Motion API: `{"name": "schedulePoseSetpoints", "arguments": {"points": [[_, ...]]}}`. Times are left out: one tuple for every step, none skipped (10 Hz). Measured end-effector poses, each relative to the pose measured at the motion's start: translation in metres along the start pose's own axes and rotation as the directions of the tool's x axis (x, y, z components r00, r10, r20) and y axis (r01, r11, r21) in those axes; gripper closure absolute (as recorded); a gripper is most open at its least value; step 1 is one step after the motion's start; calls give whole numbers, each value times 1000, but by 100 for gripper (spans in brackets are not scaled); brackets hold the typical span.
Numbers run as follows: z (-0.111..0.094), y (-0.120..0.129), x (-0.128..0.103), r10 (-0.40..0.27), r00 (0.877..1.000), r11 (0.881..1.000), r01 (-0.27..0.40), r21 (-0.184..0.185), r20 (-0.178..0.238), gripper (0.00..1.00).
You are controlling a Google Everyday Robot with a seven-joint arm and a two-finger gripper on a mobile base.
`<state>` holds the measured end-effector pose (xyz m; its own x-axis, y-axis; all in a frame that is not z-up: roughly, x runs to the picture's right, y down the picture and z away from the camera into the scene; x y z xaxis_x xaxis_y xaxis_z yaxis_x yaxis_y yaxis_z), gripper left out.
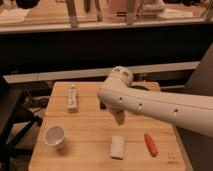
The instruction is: Place the ceramic cup in the ceramic bowl
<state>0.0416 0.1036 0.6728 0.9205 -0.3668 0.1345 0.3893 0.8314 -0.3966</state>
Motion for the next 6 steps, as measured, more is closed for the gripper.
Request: {"name": "schedulePoseSetpoints", "arguments": {"points": [[1, -3, -10, -20, 1000, 1000, 20, 6, 4, 20], [1, -8, -22, -45, 999, 999, 45, 15, 10, 20], [3, -10, -29, -63, 998, 998, 63, 25, 15, 20], [5, -11, -35, -77, 997, 996, 77, 35, 23, 20], [6, -13, -43, -95, 995, 995, 93, 43, 30, 20], [8, -18, -58, -116, 992, 992, 114, 55, 39, 20]]}}
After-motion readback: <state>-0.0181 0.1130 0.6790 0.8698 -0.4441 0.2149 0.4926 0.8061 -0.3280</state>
